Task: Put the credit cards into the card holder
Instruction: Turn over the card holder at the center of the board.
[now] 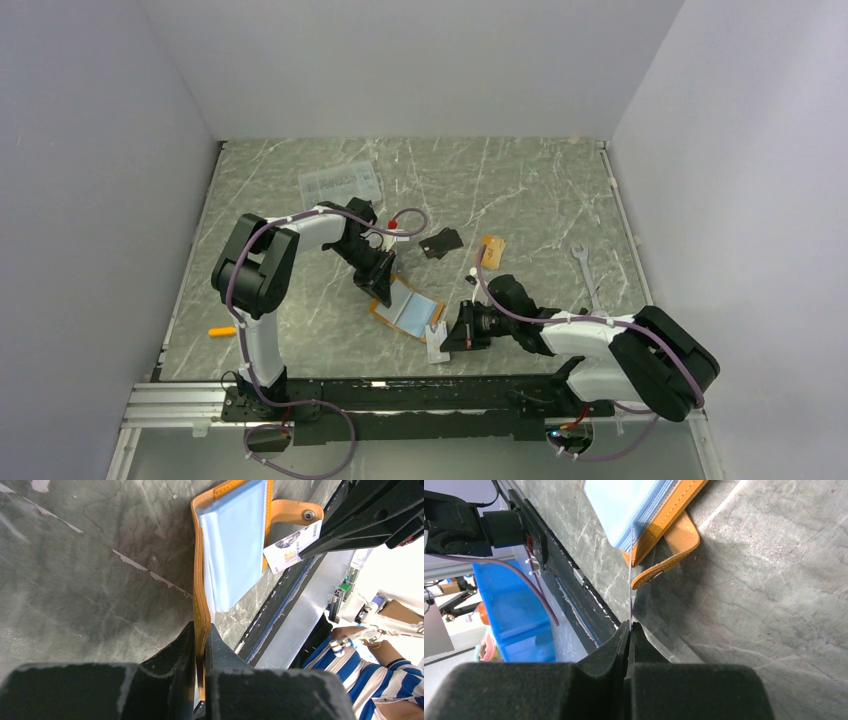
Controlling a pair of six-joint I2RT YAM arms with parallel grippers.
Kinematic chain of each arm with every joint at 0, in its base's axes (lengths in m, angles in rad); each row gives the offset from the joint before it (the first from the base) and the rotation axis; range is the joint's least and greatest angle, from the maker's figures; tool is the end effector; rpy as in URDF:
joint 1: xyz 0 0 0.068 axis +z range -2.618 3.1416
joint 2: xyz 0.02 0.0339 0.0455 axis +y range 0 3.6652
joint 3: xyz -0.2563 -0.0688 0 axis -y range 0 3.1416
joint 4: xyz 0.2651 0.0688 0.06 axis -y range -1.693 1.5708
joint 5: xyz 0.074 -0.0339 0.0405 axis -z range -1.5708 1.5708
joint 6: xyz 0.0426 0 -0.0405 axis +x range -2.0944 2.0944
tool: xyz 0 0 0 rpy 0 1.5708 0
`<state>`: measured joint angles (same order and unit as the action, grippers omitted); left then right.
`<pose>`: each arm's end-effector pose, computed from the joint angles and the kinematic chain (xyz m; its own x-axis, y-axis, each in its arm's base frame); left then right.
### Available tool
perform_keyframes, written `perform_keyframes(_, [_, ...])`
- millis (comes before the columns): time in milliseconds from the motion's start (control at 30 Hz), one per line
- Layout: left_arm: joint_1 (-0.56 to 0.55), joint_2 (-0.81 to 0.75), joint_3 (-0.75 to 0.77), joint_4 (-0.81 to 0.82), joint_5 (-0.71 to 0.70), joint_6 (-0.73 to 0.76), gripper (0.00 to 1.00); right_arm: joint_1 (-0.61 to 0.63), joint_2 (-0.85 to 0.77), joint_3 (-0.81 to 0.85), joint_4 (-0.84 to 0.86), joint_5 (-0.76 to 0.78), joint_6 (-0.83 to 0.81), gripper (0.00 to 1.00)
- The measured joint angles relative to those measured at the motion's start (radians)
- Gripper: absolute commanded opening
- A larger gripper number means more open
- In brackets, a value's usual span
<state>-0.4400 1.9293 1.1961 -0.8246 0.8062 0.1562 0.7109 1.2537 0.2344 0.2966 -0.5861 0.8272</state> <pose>0.3021 -0.1762 0.1172 -0.8465 0.5175 -0.1251 0.4404 0.5485 -0.7108 0.1454 0.1563 0.0902 -0.9708 -0.0267 -0.2384 -0.2119 0.5618 0.7997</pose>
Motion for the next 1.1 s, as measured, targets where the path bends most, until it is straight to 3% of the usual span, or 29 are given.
perform_keyframes(1100, [0.0, 0.0, 0.0, 0.0, 0.0, 0.001, 0.0, 0.0, 0.064, -0.028, 0.093, -0.031, 0.021, 0.0])
